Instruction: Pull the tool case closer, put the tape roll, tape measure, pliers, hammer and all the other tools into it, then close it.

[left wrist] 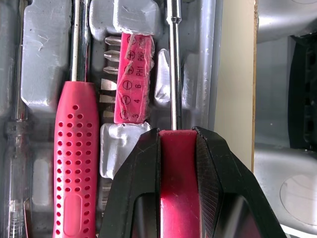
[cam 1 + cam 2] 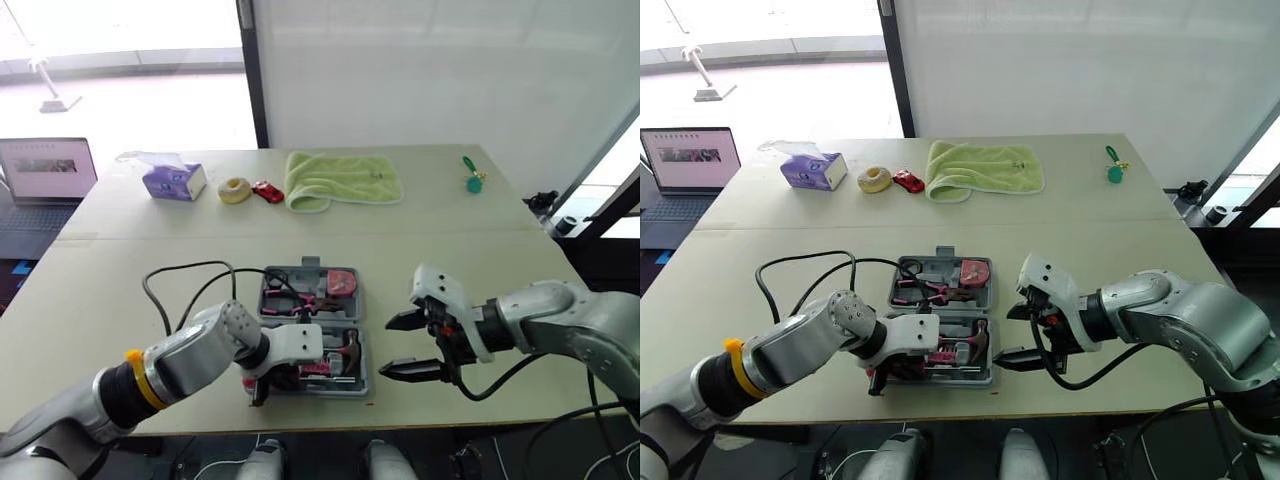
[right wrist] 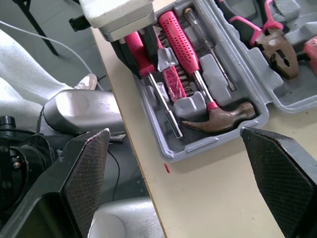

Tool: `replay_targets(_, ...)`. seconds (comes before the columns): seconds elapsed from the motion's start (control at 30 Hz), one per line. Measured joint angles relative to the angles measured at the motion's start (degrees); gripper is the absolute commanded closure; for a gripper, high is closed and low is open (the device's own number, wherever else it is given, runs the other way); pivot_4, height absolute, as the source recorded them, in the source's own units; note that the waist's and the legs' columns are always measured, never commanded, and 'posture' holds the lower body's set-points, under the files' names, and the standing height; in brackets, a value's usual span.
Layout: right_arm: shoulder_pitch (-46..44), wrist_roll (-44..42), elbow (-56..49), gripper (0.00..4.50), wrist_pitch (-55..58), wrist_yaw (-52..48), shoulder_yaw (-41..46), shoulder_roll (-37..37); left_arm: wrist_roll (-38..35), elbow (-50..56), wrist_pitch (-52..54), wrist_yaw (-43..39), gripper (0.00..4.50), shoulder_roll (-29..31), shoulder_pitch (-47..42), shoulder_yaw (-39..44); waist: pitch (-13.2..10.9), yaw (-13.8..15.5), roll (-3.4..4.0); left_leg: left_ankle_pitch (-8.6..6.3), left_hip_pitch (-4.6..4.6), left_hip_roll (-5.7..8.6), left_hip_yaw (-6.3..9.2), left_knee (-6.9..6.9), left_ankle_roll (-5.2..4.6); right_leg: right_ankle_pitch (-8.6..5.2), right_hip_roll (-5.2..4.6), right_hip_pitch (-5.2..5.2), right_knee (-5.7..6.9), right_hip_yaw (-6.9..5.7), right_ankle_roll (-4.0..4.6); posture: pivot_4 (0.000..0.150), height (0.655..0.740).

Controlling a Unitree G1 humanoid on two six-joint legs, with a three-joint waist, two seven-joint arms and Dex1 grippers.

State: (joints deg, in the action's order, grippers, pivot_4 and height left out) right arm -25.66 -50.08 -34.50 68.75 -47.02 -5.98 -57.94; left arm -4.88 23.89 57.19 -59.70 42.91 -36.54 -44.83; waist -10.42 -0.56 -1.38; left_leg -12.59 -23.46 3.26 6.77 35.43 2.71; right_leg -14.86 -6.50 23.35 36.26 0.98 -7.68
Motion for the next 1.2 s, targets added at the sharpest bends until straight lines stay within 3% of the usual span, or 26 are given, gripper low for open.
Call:
replay_targets(1.13,-0.2,1.6,0.0,0.0,1.8,0.4,-0.6,0.9,1.9,1.5,0.2,-1.7,4.04,-0.6,-1.9,-2.4,0.0,-0.1,0.01,-0.04,-0.01,0.01,0.0,0.19,-0.07,0.02,0.0,-0.02,0.1,0.0,-0.03,0.15,0.7375)
replay_targets(1.2,-0.3,1.6,0.0,0.0,1.9,0.5,-0.6,1.1,2.0,1.6,0.7,-1.3,3.02,-0.6,-1.9,-2.4,0.0,-0.1,0.01,-0.05,-0.01,0.01,0.01,0.2,-0.08,0.02,0.0,-0.03,0.12,0.0,-0.03,0.15,0.7375)
